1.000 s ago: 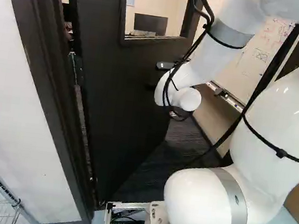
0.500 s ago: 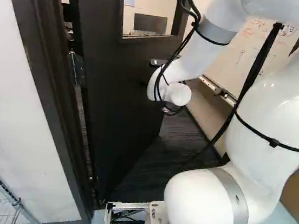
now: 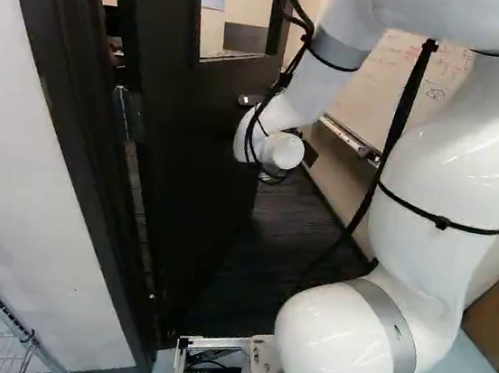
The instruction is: Open the door and move inside
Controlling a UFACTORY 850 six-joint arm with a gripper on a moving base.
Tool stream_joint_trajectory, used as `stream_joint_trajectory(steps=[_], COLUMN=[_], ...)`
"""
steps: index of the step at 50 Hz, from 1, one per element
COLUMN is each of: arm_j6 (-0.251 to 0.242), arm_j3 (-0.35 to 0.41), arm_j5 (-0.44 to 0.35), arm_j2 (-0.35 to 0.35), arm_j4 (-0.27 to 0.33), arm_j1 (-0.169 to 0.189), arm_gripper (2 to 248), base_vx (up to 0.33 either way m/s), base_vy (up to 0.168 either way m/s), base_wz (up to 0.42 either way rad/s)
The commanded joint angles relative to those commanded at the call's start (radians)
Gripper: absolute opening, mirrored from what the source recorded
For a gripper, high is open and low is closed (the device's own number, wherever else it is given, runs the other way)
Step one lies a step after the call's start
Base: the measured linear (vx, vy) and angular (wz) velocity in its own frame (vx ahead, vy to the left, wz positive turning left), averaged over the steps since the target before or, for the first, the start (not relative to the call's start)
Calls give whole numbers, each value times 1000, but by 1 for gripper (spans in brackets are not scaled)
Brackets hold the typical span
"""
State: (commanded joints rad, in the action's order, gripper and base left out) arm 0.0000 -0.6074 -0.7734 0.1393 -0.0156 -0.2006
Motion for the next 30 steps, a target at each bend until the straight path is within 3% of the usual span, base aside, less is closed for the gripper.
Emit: stream_joint_trajectory(steps=[30], arm_j6=[0], arm_j3=[-115], arm_j5=[0], arm_j2=[102], arm_j4=[0], arm_j1=[-78], arm_gripper=[247], base_vx=[0], base_vy=[0], base_wz=[0])
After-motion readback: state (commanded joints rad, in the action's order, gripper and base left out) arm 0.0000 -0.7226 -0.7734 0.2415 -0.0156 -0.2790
